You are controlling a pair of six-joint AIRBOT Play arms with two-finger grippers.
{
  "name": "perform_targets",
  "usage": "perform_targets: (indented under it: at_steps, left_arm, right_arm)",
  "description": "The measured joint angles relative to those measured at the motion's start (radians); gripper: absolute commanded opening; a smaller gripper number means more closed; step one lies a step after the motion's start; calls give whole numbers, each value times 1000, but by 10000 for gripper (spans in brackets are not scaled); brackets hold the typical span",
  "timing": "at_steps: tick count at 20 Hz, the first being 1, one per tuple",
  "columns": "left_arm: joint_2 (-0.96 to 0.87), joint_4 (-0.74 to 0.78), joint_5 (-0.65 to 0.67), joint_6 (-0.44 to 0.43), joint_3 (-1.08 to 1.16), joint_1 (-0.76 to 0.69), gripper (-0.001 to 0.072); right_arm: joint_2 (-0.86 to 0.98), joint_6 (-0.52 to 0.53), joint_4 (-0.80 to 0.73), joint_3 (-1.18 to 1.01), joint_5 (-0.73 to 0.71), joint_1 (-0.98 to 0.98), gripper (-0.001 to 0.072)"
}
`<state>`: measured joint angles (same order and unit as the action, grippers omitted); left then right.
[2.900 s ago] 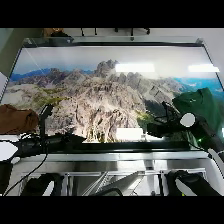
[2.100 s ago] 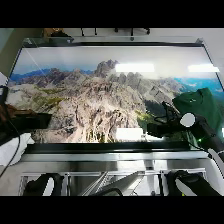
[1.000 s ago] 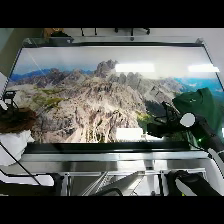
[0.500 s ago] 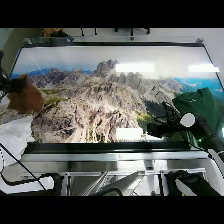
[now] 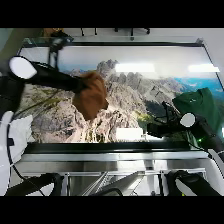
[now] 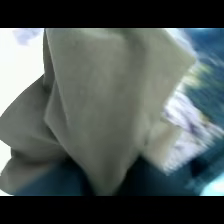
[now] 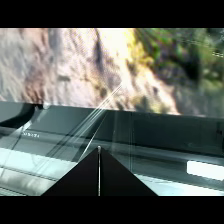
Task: Fold the shirts.
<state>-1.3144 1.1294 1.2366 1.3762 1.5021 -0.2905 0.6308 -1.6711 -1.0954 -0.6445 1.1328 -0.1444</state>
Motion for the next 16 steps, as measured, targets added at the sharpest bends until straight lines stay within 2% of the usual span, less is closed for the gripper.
perform_targets:
  at_steps: [3, 5, 9, 10, 12, 13, 14, 16]
  left_arm:
    - [-39, -13, -44, 40, -45, -98, 706]
    - [-56, -19, -32, 66, -27, -111, 707]
    - [-33, -20, 108, 94, -32, -43, 706]
    - [-9, -20, 142, 98, -77, -17, 706]
    - [53, -20, 155, 101, -221, 30, 706]
    - [87, -21, 143, 101, -310, 48, 706]
    - [125, -27, 106, 101, -412, 62, 706]
    - [188, -38, 13, 90, -602, 75, 706]
  right_arm:
    - [0, 0, 0, 0, 0, 0, 22]
    - [0, 0, 0, 0, -3, 0, 22]
    - [0, 0, 7, 0, -32, 0, 24]
    - [0, 0, 10, 0, -35, 0, 66]
    - [2, 3, 14, 0, -50, 0, 518]
    - [6, 12, 16, 0, -56, 0, 487]
    - [13, 21, 18, 0, -66, 0, 375]
    - [38, 53, 37, 0, -90, 0, 346]
